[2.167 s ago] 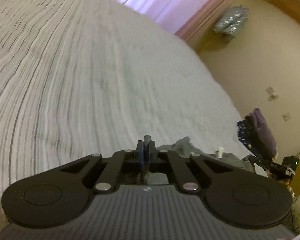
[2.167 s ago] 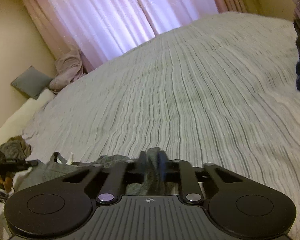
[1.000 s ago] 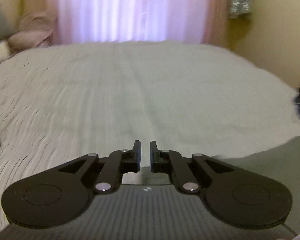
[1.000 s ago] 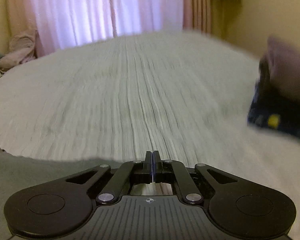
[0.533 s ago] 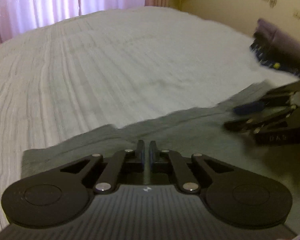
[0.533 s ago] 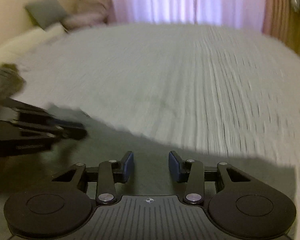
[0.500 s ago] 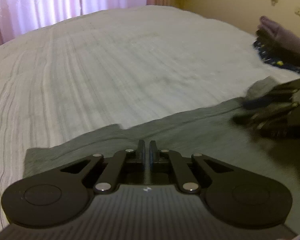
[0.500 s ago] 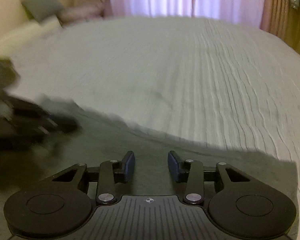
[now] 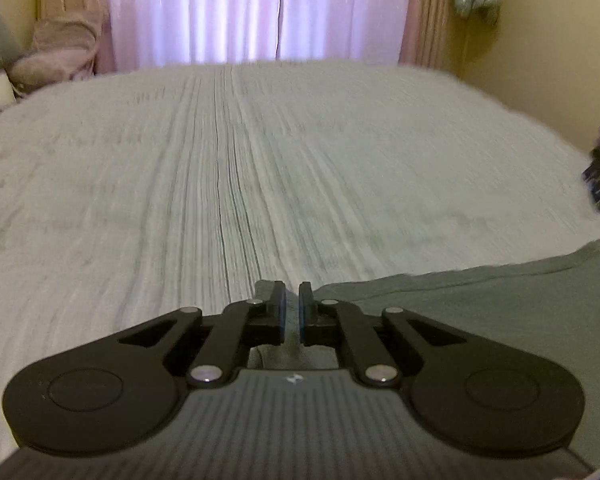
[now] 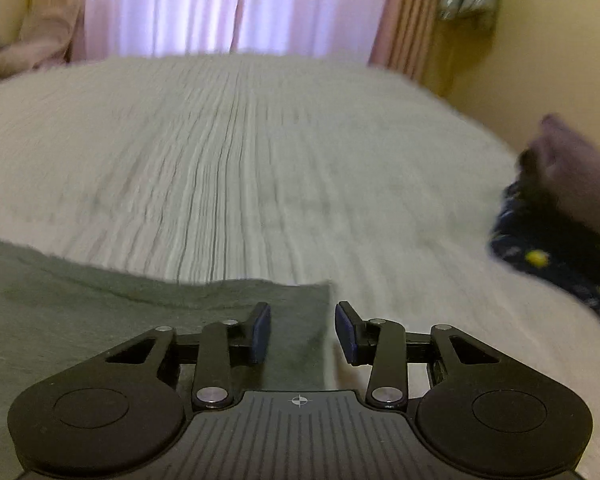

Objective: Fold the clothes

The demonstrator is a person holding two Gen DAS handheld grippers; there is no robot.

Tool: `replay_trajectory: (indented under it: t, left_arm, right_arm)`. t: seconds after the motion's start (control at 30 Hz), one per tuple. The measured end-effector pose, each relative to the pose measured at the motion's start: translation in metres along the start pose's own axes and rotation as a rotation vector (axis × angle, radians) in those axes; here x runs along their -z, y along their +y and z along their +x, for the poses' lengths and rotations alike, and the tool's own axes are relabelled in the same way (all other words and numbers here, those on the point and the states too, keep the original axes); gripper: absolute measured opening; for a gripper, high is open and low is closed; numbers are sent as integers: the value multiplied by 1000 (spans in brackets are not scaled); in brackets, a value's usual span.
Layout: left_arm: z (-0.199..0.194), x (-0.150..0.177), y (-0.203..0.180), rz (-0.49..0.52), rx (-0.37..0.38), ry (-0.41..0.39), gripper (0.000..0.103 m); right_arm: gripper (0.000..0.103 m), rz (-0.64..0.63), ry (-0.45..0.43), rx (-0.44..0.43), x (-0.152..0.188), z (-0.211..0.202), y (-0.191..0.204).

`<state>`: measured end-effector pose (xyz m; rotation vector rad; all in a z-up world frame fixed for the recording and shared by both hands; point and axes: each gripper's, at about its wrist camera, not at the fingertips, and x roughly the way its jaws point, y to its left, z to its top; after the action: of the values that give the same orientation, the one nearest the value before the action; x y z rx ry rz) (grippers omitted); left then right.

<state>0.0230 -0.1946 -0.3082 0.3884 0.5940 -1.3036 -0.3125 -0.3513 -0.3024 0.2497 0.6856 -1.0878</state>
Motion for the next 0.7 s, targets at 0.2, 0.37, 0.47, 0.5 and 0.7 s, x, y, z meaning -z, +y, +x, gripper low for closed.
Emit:
replay_trajectory:
  t: [0.2, 0.37, 0.47, 0.5, 0.7]
  left_arm:
    - [-84, 53, -41, 82, 105, 12, 4]
    - [-104, 125, -41, 71, 50, 100, 3]
    - [-129, 146, -9, -30, -20, 101, 3]
    - [-137, 150, 1, -67, -52, 99, 3]
    - [-183, 150, 14, -175, -75, 15, 1]
  right_arm:
    - [40, -30, -77, -143, 35, -85, 42]
    - [40, -108, 25, -117, 112, -106, 72]
    - [40, -40, 28, -77, 138, -118, 51]
    - [40, -23, 37, -45, 138, -123, 41]
    - [40, 66, 18, 47, 131, -157, 12]
